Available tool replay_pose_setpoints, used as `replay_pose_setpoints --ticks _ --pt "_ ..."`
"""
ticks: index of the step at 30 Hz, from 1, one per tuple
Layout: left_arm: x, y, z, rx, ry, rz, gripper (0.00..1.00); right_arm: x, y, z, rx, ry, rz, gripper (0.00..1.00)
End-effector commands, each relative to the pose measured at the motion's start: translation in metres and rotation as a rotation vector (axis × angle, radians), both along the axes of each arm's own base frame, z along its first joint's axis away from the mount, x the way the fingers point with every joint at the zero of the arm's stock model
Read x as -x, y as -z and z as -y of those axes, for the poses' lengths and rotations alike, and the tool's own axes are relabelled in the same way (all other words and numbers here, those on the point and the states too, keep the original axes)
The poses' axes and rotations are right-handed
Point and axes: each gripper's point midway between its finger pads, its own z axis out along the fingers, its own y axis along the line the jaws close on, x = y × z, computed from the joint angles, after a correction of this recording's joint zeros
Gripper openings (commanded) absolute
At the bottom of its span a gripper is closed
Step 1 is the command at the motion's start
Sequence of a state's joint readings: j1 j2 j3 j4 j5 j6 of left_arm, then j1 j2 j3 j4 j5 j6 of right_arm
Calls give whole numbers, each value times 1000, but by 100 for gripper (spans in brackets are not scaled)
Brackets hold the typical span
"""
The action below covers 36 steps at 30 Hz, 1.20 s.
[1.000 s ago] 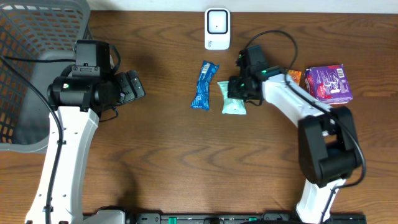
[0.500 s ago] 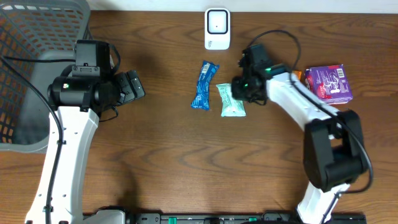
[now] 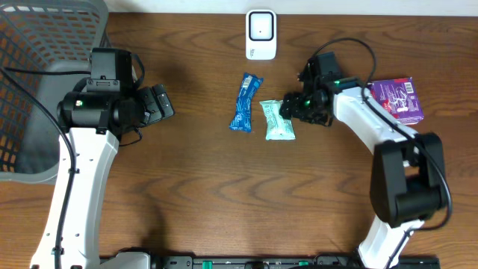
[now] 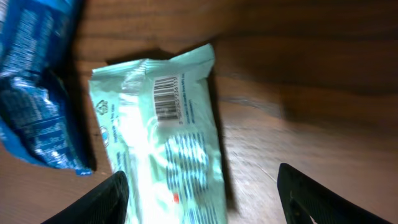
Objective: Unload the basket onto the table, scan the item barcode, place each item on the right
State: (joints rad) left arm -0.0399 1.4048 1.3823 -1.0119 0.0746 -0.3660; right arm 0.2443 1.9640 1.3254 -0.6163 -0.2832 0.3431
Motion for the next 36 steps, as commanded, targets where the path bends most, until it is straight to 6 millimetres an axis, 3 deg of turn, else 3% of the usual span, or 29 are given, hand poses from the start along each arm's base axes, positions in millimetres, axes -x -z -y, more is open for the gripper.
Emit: replay_pose_setpoints --ticks 1,4,6,11,14,18,21,25,28,32,36 --pt "-1 -1 -3 -10 -9 1 98 11 20 -18 -84 -64 -59 72" --pt "-1 -1 -3 -10 -9 1 98 14 36 -19 -87 -62 -96 67" --pt "-1 -1 -3 -10 -9 1 98 18 45 -18 -81 -60 -121 56" --pt "-1 -1 -3 -10 -9 1 98 22 52 -17 -76 -59 -147 1" --pt "-1 -1 -3 -10 -9 1 98 16 45 -14 -79 -51 -131 1" --pt "-1 -1 -3 -10 -9 1 98 -1 21 -3 -59 -24 -75 1" --pt "-1 -1 -3 -10 -9 1 98 -18 -7 23 68 24 1 1" --pt "-1 -1 -3 -10 -9 1 98 -39 -46 72 369 121 133 1" --pt "-1 -1 -3 -10 -9 1 98 -45 -65 99 605 168 215 1" --pt "-1 -1 -3 -10 -9 1 98 -48 -75 120 877 210 280 1" --pt "-1 -1 -3 -10 -9 1 98 -56 -63 117 1038 150 312 1"
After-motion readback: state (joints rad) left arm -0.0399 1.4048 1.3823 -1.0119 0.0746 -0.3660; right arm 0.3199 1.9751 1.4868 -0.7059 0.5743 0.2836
